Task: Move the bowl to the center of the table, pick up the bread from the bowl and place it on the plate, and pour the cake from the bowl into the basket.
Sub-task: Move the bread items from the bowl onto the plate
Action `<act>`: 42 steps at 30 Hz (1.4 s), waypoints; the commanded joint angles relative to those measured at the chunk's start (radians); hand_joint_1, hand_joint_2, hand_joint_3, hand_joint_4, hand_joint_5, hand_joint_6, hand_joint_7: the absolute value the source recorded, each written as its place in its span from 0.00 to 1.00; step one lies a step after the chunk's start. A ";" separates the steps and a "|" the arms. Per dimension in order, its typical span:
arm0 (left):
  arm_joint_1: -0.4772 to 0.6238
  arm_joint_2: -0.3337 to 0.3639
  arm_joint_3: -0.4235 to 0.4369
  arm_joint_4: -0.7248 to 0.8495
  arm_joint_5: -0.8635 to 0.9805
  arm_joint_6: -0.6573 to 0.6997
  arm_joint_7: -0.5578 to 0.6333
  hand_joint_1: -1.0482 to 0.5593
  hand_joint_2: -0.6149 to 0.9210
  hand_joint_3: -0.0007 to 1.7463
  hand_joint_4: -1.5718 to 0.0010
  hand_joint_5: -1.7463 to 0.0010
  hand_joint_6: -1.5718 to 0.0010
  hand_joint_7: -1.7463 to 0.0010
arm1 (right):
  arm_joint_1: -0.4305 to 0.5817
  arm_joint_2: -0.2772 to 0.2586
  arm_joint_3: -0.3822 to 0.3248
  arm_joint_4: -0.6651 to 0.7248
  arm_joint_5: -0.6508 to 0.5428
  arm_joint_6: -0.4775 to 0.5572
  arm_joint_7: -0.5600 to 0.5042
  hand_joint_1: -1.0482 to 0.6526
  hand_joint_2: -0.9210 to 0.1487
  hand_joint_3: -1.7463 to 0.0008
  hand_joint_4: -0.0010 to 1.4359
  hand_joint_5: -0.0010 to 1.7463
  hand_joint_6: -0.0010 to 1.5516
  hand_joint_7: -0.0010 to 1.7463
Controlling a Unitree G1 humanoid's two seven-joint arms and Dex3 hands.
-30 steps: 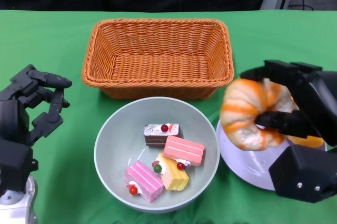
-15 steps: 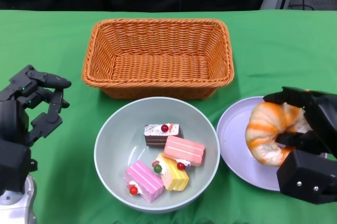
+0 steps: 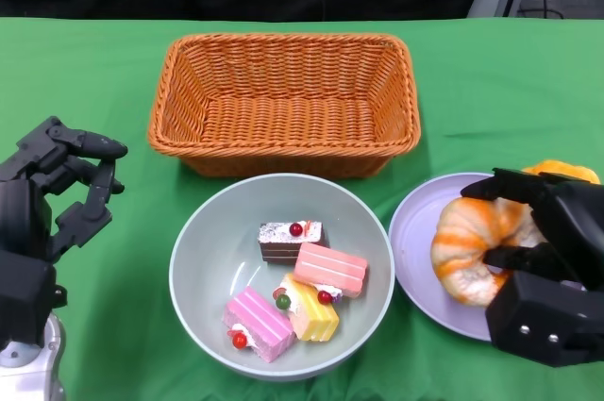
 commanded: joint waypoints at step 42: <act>0.017 0.018 0.004 -0.001 -0.002 -0.014 -0.007 0.58 0.92 0.35 0.53 0.14 0.51 0.35 | -0.037 -0.032 0.165 -0.072 -0.240 0.251 -0.022 0.33 0.06 1.00 0.28 0.00 0.27 0.00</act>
